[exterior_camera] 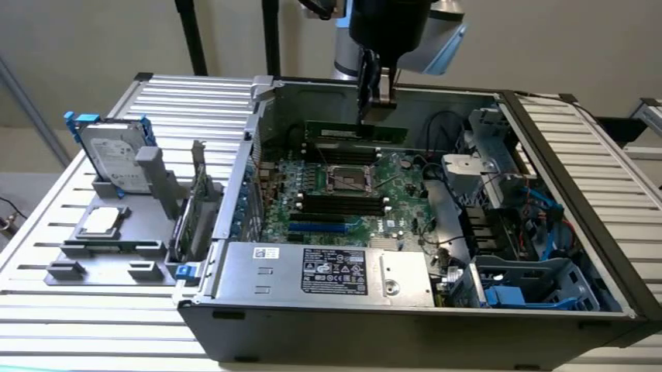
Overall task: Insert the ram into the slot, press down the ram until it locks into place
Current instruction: 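Insert the ram into the slot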
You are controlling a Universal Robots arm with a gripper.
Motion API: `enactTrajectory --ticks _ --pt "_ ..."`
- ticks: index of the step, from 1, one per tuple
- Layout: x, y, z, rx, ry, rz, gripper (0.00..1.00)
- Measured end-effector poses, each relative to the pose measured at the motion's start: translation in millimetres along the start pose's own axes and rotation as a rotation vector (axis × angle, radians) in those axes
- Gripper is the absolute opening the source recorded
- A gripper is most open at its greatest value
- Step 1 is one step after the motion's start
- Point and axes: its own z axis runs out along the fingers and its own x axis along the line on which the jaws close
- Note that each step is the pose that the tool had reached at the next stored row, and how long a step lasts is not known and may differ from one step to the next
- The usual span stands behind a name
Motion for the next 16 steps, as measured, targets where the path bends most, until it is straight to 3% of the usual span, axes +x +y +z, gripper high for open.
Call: enactTrajectory --ticks 8,16 --pt "-0.6 11.3 14.9 0.0095 0.0003 0.000 0.13" --pt "-6.2 11.0 29.7 0.0101 0.0003 0.000 0.13"
